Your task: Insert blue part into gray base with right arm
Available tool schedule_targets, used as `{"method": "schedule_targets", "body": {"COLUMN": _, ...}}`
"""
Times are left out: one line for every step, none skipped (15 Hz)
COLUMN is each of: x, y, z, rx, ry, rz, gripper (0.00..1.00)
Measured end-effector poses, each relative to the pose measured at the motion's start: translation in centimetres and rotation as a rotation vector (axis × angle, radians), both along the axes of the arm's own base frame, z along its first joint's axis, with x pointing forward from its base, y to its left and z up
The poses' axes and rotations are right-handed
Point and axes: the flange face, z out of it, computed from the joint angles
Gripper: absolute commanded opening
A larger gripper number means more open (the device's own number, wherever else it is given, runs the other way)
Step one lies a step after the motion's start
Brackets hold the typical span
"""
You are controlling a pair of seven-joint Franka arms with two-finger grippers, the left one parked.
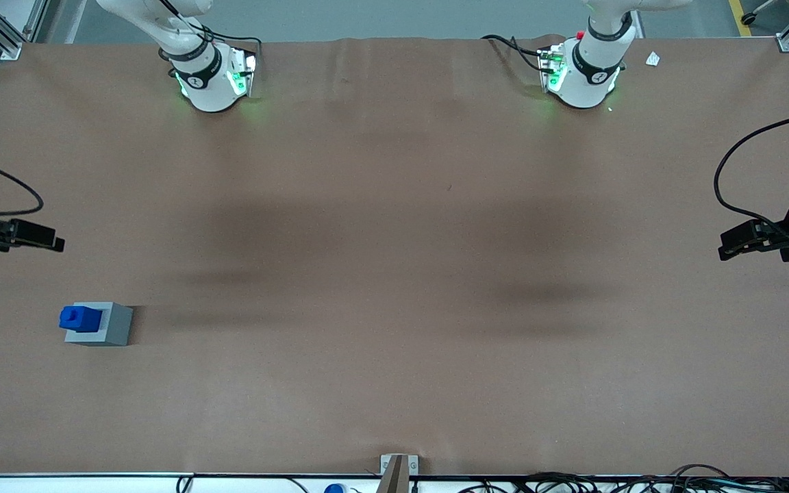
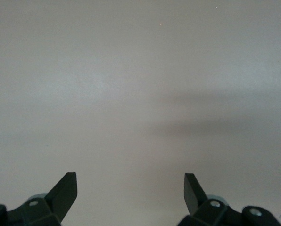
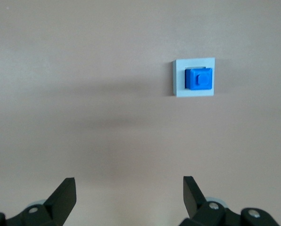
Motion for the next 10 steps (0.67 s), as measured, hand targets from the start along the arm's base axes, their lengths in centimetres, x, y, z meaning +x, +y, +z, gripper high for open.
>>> {"method": "schedule_targets", "body": {"x": -0.7, "y": 0.6, "z": 1.0, "rx": 0.001, "ry": -0.002, "rz": 0.005, "gripper": 1.00}}
{"method": "schedule_targets", "body": {"x": -1.4, "y": 1.1, "z": 1.9, "rx": 0.002, "ry": -0.009, "rz": 0.012, "gripper": 1.00}}
{"method": "schedule_targets", "body": {"x": -2.2, "y": 1.7, "z": 2.8, "rx": 0.004, "ry": -0.016, "rz": 0.021, "gripper": 1.00}}
{"method": "schedule_targets", "body": {"x": -3.1, "y": 2.1, "z": 3.8, "rx": 0.005, "ry": -0.026, "rz": 0.028, "gripper": 1.00}}
{"method": "schedule_targets", "body": {"x": -4.2, "y": 2.5, "z": 4.9, "rx": 0.004, "ry": -0.039, "rz": 0.033, "gripper": 1.00}}
{"method": "schedule_targets", "body": {"x": -5.2, "y": 2.7, "z": 5.9, "rx": 0.002, "ry": -0.052, "rz": 0.039, "gripper": 1.00}}
{"method": "schedule_targets", "body": {"x": -6.3, "y": 3.0, "z": 6.9, "rx": -0.002, "ry": -0.064, "rz": 0.045, "gripper": 1.00}}
{"method": "schedule_targets", "body": {"x": -7.3, "y": 3.3, "z": 7.6, "rx": -0.005, "ry": -0.073, "rz": 0.051, "gripper": 1.00}}
{"method": "schedule_targets", "body": {"x": -8.1, "y": 3.5, "z": 8.0, "rx": -0.006, "ry": -0.076, "rz": 0.052, "gripper": 1.00}}
{"method": "schedule_targets", "body": {"x": -8.8, "y": 3.6, "z": 8.0, "rx": -0.006, "ry": -0.078, "rz": 0.050, "gripper": 1.00}}
